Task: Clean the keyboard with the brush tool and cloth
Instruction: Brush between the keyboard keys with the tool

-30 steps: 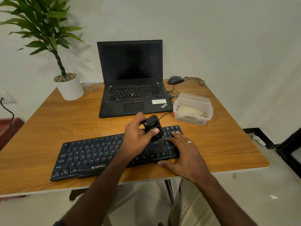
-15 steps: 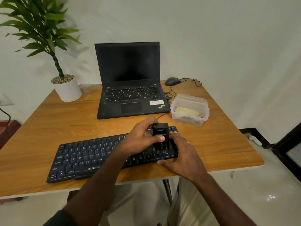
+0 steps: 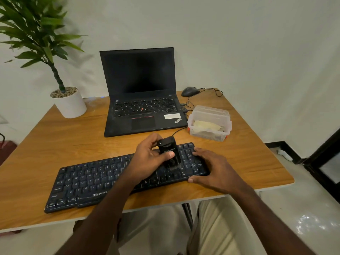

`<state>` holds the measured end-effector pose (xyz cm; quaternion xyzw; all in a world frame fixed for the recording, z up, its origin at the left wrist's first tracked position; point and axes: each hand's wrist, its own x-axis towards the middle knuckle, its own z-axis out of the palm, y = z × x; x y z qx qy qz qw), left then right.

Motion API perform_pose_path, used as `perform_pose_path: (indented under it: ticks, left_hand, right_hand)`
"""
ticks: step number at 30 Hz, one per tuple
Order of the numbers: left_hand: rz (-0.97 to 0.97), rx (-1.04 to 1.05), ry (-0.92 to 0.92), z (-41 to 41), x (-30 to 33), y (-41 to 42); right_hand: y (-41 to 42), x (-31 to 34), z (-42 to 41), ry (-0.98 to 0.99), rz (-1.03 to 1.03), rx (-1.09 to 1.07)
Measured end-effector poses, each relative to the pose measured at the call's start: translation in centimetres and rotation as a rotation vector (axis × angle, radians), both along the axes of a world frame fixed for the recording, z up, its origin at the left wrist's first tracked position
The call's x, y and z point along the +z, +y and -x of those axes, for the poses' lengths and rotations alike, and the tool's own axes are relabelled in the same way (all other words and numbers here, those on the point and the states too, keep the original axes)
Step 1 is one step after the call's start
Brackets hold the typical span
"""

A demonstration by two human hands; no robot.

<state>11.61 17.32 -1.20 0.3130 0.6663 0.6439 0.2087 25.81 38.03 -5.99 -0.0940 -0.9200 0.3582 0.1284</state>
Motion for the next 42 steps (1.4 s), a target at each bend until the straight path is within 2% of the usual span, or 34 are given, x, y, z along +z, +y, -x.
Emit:
perform_pose_path:
  ticks: [6, 8, 13, 17, 20, 23, 31, 35, 39, 42]
  left_hand:
    - [-0.01, -0.053, 0.058, -2.3, -1.1, 3.7]
    - [-0.062, -0.049, 0.025, -2.5, -1.3, 4.1]
    - [-0.096, 0.105, -0.042, -0.7, -0.6, 1.2]
    - [0.067, 0.018, 0.075, -0.5, -0.4, 0.3]
    - [0.104, -0.074, 0.198, -1.9, -0.8, 2.7]
    - [0.115, -0.065, 0.372, -2.8, -1.2, 5.7]
    - [-0.115, 0.17, 0.097, -2.4, -1.1, 5.4]
    - [-0.089, 0.247, 0.133, -0.8, -0.6, 2.8]
    - [-0.024, 0.234, 0.187, -1.1, -1.3, 1.3]
    - [0.015, 0.199, 0.2, -1.5, -1.3, 1.4]
  right_hand:
    - [1.0, 0.5, 0.0, -0.045, 0.01, 0.06]
    - [1.1, 0.6, 0.2, -0.041, 0.011, 0.081]
    - [1.2, -0.1, 0.3, -0.024, -0.058, 0.092]
    - [1.2, -0.4, 0.4, -0.01, -0.06, 0.083]
    - [1.0, -0.1, 0.3, -0.01, -0.02, 0.087]
    - [1.1, 0.2, 0.0, -0.003, 0.08, 0.053]
    - [1.7, 0.1, 0.1, 0.02, 0.278, 0.014]
    - [1.9, 0.1, 0.1, -0.025, 0.195, 0.035]
    - [0.2, 0.1, 0.4, -0.02, -0.007, -0.016]
    - [-1.5, -0.3, 0.7, 0.015, -0.082, -0.074]
